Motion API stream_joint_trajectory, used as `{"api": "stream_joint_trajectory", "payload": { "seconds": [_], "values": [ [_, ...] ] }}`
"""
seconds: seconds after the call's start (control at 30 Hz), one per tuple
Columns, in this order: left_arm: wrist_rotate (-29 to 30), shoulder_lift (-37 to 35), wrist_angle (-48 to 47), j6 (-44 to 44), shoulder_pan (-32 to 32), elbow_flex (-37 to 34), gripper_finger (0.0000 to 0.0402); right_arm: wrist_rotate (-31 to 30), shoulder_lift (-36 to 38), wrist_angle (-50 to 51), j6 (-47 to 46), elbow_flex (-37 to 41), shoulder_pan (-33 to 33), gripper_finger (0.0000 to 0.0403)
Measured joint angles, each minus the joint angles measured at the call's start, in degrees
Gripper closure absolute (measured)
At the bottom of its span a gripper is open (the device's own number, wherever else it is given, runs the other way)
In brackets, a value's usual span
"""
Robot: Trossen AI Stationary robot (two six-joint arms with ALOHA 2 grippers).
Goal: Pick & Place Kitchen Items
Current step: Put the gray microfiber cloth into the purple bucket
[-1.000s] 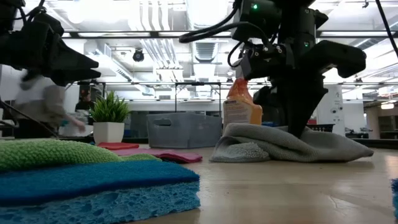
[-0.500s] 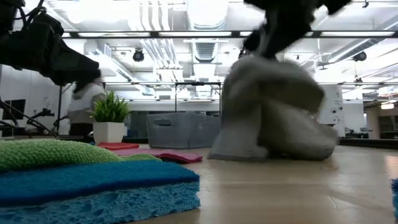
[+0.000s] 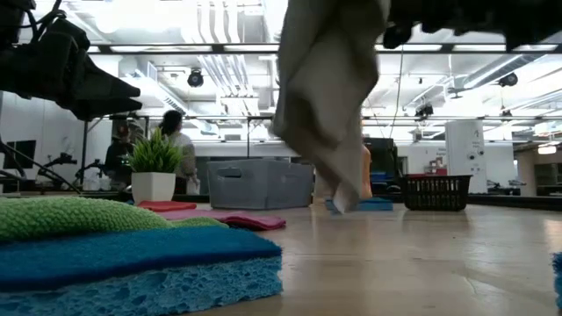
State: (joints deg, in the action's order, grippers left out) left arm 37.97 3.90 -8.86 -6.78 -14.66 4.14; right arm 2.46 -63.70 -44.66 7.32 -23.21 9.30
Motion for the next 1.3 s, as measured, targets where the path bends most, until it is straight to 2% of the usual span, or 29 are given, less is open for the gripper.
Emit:
{"api": "stream_joint_trajectory", "payload": {
  "seconds": [0.07, 0.17, 0.27, 0.4, 0.57, 0.67, 0.73, 0.97, 1.13, 1.3],
  "values": [
    [-0.02, 0.0, 0.0, 0.04, 0.0, 0.0, 0.0089, 0.61, 1.24, -7.82, -0.01, 4.23, -0.01, 0.0385],
    [-0.02, 0.0, 0.0, 0.09, 0.0, 0.0, 0.0089, 2.25, 3.5, -12.98, -1.19, 8.31, 0.02, 0.0385],
    [-0.01, 0.0, 0.02, -0.02, 0.0, 0.0, 0.0089, 5.2, 6.06, -12.77, -2.7, 9.76, 0.02, 0.0385],
    [-0.01, 0.0, 0.02, -0.05, 0.0, 0.0, 0.0089, 12.68, 9.11, -11.98, -4.56, 9.72, 0.09, 0.0385],
    [-0.02, 0.0, 0.02, -0.05, 0.0, 0.0, 0.0089, 20.04, 14.42, -5.56, -7.29, 7.56, 0.09, 0.0385],
    [0.0, 0.0, 0.02, -0.07, 0.0, 0.0, 0.0089, 22.18, 17.88, 3.86, -8.16, 4.36, 0.09, 0.0385],
    [-0.02, 0.0, 0.02, -0.07, 0.0, 0.0, 0.0089, 22.92, 20.07, 13.69, -8.25, 0.67, 0.13, 0.0385],
    [-0.02, 0.0, 0.0, -0.07, 0.0, 0.0, 0.0089, 22.52, 22.56, 51.14, -7.0, -18.88, 2.91, 0.0385],
    [0.0, 0.0, -0.04, -0.07, 0.0, 0.0, 0.0089, 19.98, 20.8, 72.72, -9.47, -33.8, 5.18, 0.0385],
    [0.0, 0.0, 0.0, -0.09, 0.0, -0.04, 0.0089, 13.79, 17.22, 91.96, -16.47, -45.92, 7.68, 0.0385]
  ]
}}
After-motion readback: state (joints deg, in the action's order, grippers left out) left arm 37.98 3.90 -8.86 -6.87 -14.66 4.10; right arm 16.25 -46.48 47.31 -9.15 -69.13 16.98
